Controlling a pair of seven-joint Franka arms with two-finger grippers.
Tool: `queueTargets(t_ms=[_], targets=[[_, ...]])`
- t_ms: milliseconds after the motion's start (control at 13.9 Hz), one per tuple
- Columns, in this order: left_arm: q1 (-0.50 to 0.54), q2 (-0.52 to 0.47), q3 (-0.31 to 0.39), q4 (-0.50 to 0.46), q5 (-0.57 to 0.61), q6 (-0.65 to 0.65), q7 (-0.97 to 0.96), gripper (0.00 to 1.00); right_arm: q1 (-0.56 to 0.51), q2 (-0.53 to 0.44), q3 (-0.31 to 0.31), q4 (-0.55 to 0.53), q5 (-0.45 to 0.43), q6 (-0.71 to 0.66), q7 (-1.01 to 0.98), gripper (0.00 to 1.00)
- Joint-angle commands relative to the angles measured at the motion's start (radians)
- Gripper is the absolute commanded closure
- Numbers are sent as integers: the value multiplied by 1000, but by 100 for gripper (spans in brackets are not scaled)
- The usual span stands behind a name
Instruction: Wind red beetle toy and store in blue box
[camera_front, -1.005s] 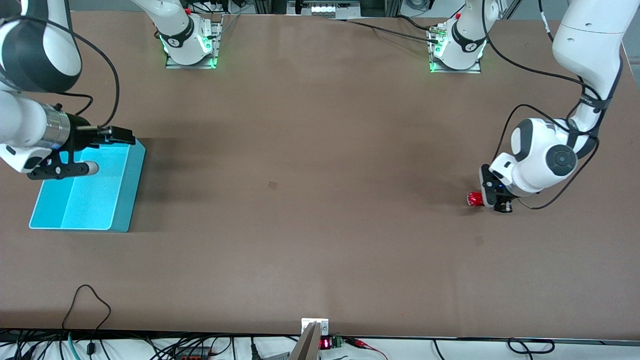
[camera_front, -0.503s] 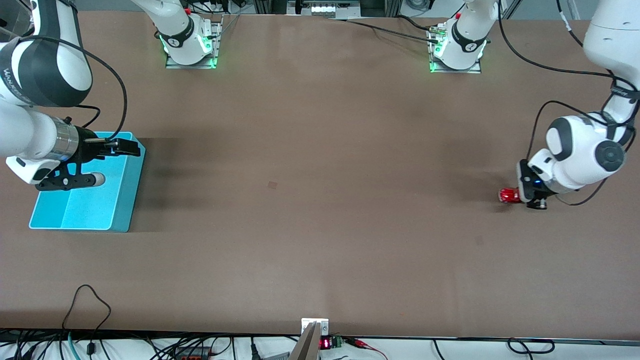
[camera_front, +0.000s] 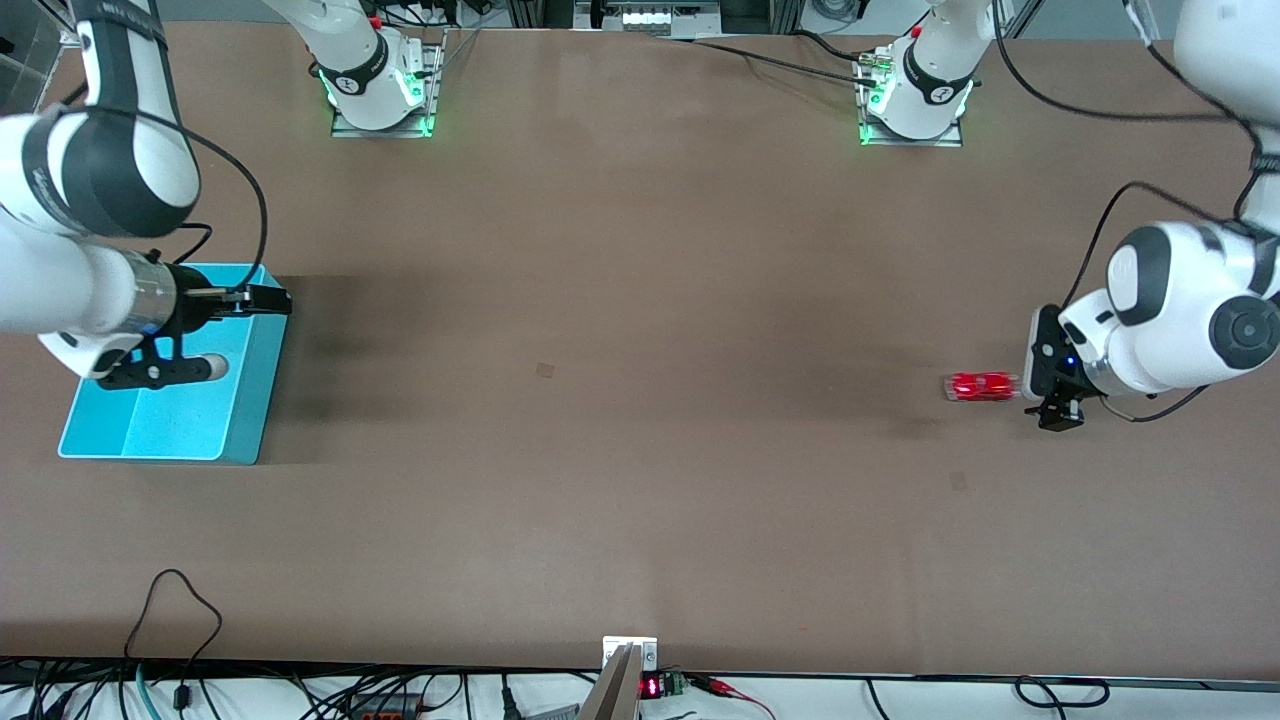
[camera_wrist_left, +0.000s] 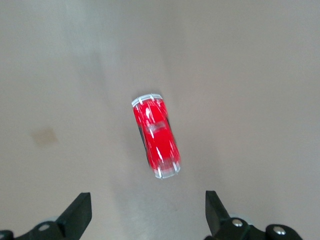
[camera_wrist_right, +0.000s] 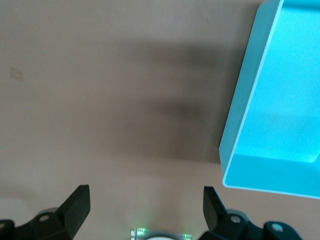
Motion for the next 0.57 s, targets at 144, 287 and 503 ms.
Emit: queueTargets(t_ms=[144, 287, 503], targets=[[-69, -73, -47, -9, -112, -52, -11, 0, -10, -8, -5, 4, 17, -46, 6, 0], [-105, -64, -47, -14, -135, -28, -105, 0, 1, 1, -5, 3, 17, -28, 2, 0], [-149, -64, -47, -14, -137, 0, -319, 0, 3, 17, -2, 4, 12, -6, -2, 0]])
